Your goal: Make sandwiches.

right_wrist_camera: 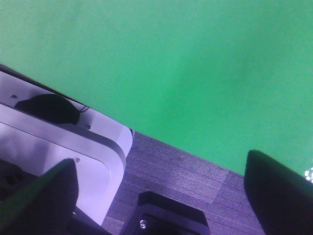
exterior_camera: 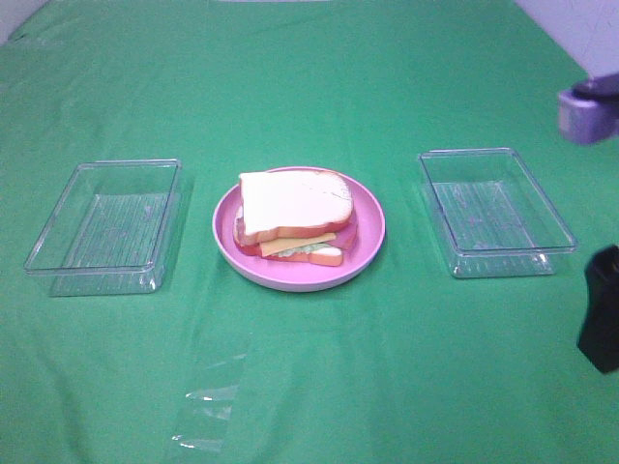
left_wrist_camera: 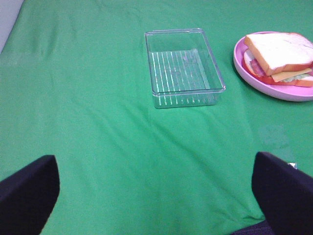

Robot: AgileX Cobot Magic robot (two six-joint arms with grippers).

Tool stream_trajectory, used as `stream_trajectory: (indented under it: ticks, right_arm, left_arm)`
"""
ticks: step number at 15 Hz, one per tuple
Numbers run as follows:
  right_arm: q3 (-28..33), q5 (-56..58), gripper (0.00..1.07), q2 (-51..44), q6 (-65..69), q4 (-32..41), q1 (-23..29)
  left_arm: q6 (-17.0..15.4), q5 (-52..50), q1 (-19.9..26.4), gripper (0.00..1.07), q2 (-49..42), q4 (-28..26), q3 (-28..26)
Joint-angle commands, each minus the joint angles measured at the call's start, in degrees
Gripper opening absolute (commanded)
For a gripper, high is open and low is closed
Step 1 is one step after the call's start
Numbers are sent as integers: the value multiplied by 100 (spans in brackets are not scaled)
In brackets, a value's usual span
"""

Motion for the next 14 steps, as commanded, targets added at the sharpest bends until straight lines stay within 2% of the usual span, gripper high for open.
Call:
stream_trajectory:
  ticks: [1,4,7,8,10,14]
  right_arm:
    - [773,-441,88,-722,0,-264,-11]
    - [1404,-963,88,-1467,0,-315,-693]
    - [1868,-1266,88,-2733,46,-80,-2137]
    - [2074,-1243,88,-3759,0,258,-2681]
    - [2166,-1192,88,-4498,-34,281,-2871]
    - [2229,-791,88,-6108,-602,258,-2871]
  left_arm:
    - [11,-17,6,100,-80,-46,-6]
    - [11,-17,6,100,-80,-46,-6]
    - [11,-17,6,100,-80,-46,-6]
    - [11,-17,6,100,-80,-46,-6]
    - [11,-17,6,100,-80,-46,-6]
    - [11,-17,6,100,-80,-46,-6]
